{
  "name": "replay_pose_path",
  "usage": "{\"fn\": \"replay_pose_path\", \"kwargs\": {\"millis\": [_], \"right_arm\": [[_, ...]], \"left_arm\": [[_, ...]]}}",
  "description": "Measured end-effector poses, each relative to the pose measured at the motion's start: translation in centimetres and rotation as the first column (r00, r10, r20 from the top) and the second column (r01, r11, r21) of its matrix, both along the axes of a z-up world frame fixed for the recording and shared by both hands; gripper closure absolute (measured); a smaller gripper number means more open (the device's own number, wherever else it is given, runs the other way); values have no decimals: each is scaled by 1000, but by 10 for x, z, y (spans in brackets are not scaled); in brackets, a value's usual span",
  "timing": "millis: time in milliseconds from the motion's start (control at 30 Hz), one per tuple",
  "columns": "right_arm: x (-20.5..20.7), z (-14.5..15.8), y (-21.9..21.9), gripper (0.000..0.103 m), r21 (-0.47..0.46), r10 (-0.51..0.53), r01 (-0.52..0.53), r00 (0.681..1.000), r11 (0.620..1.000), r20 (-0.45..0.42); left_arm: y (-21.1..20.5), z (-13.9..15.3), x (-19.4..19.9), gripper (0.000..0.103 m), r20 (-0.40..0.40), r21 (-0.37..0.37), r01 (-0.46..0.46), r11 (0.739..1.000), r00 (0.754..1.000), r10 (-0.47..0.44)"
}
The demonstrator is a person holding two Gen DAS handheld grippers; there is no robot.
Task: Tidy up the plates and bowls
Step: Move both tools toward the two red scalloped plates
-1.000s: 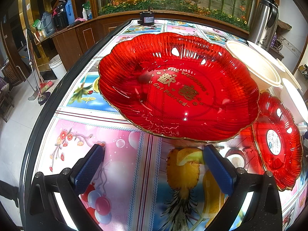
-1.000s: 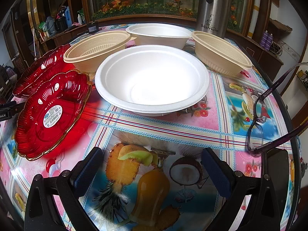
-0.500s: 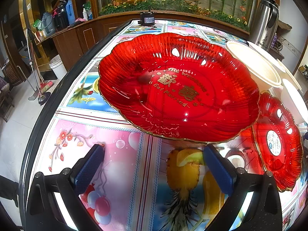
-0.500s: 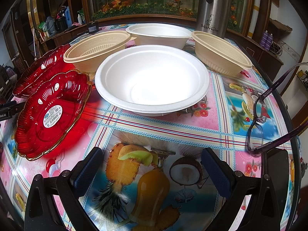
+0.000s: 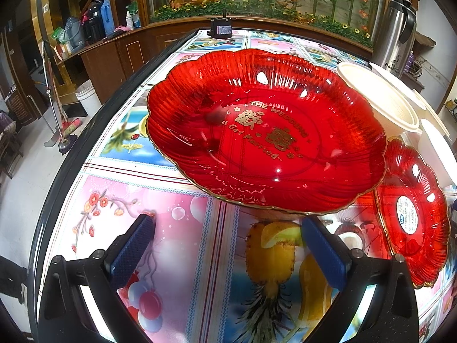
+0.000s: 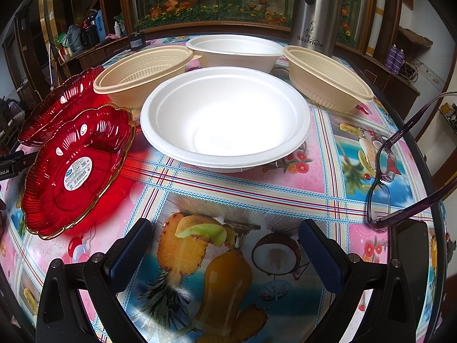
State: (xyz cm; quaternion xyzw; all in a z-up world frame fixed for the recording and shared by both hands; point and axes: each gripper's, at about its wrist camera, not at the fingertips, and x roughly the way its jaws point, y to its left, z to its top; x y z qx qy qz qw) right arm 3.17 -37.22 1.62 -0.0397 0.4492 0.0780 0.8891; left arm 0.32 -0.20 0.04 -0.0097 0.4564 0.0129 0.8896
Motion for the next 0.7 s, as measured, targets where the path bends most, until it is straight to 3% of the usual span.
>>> {"fn": "replay_pose_path", "kwargs": {"millis": [333,567,700], "right_arm": [[0,0,-1,0,0,1,-1,1000,1000,-1],[-2,1,1,0,6,20,-20,999,1000,-37],[-7,5,-5,0,55,23,-21,999,998,-46]], "left_arm": [[4,2,-7,0,-13,-3,0,1000,1000,0],[3,9,-20,0,-11,-54,24,998,1000,-25],[4,14,-29,0,-3,-45,30,999,1000,-30]]}}
